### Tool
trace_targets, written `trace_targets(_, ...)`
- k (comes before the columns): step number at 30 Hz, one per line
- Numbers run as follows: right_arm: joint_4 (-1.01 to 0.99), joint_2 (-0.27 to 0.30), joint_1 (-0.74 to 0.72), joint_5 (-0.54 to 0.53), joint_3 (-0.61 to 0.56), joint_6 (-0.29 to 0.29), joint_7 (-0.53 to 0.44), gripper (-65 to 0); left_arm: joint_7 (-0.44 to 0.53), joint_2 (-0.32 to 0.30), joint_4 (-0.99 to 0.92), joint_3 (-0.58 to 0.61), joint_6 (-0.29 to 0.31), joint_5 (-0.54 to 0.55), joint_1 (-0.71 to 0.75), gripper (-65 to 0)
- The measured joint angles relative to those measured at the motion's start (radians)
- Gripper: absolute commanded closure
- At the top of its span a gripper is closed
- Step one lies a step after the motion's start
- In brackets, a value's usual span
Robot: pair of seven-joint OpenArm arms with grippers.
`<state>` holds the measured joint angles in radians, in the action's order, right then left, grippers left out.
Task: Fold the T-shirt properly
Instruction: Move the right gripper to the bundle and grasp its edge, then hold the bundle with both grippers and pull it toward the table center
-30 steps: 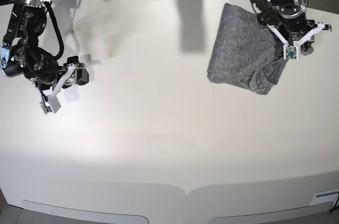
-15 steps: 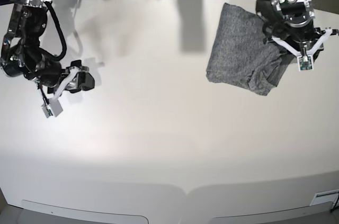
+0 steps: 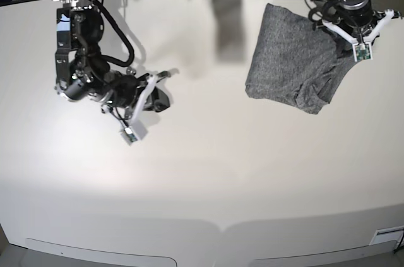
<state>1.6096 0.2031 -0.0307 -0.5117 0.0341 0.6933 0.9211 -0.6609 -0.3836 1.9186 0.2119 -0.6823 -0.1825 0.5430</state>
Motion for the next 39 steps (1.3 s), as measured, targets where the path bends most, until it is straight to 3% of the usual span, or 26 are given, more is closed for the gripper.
trace_targets(3, 0.0, -0.037, -0.026, 0.037, -0.055, 0.0, -0.004, 0.0, 0.038, 0.047, -0.007, 0.002, 0.001, 0.044, 0.0, 0.0)
trace_targets(6, 0.0, -0.065, -0.045, 0.064, -0.076, 0.0, 0.003, 0.0, 0.117, 0.049, -0.048, 0.003, -0.002, 0.15, -0.009, 0.0)
trace_targets(12, 0.0, -0.076, -0.047, 0.062, -0.076, 0.0, 0.053, 0.0, 0.142, 0.051, -0.255, -0.035, 0.114, 0.263, -0.14, 0.0)
trace_targets(15, 0.0, -0.07, -0.047, 0.064, -0.074, 0.0, 0.056, 0.0, 0.2, 0.045, -0.349, -0.049, 0.275, 0.323, -0.235, 0.0)
trace_targets(20, 0.0, -0.076, -0.047, 0.06, -0.076, 0.0, 0.056, 0.0, 0.315, 0.047, -0.449, -0.052, 0.571, 0.521, -0.337, 0.0)
trace_targets(27, 0.0, -0.076, -0.047, 0.064, -0.074, 0.0, 0.056, 0.0, 0.329, 0.155, -0.495, -0.05, 0.781, 0.537, -0.406, 0.0)
trace_targets(32, 0.0, -0.076, -0.047, 0.064, -0.074, 0.0, 0.077, 0.0, 0.293, 0.235, -0.497, -0.047, 0.866, 0.49, -0.428, 0.0)
trace_targets(36, 0.0, -0.076, -0.047, 0.002, -0.074, -0.001, 0.148, 0.0, 0.281, 0.265, -0.496, -0.047, 0.87, 0.468, -0.439, 0.0)
trace_targets(39, 0.0, -0.067, -0.047, -0.089, -0.074, 0.0, 0.213, 0.0, 0.198, 0.264, -0.438, -0.047, 0.866, 0.464, -0.437, 0.0)
